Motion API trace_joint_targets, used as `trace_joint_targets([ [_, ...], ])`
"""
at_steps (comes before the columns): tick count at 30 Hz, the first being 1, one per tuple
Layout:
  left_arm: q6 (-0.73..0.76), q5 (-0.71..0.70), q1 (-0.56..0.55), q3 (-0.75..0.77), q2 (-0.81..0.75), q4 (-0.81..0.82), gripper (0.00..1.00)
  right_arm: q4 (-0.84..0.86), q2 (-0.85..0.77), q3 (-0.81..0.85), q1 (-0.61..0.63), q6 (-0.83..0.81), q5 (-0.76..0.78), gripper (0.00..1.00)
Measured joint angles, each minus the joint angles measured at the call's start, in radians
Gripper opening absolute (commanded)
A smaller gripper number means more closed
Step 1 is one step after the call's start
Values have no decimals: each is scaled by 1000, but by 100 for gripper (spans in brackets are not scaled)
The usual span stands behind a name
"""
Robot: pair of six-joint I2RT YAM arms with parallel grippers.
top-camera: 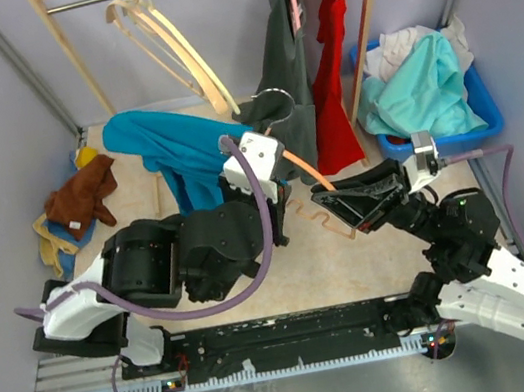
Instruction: Place the t-shirt on the hanger
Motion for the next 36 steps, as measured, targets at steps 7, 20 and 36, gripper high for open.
trace_joint_targets([
  [7,-122,54,-34,0,-12,-101,0,56,-66,-91,6,49,-15,0],
  [20,-304,226,8,-70,-107,-280,0,-257,-375,-217,6,95,9,0],
  [36,-194,325,279,-63,-88,-288,0,-464,-439,-211,6,88,9,0],
])
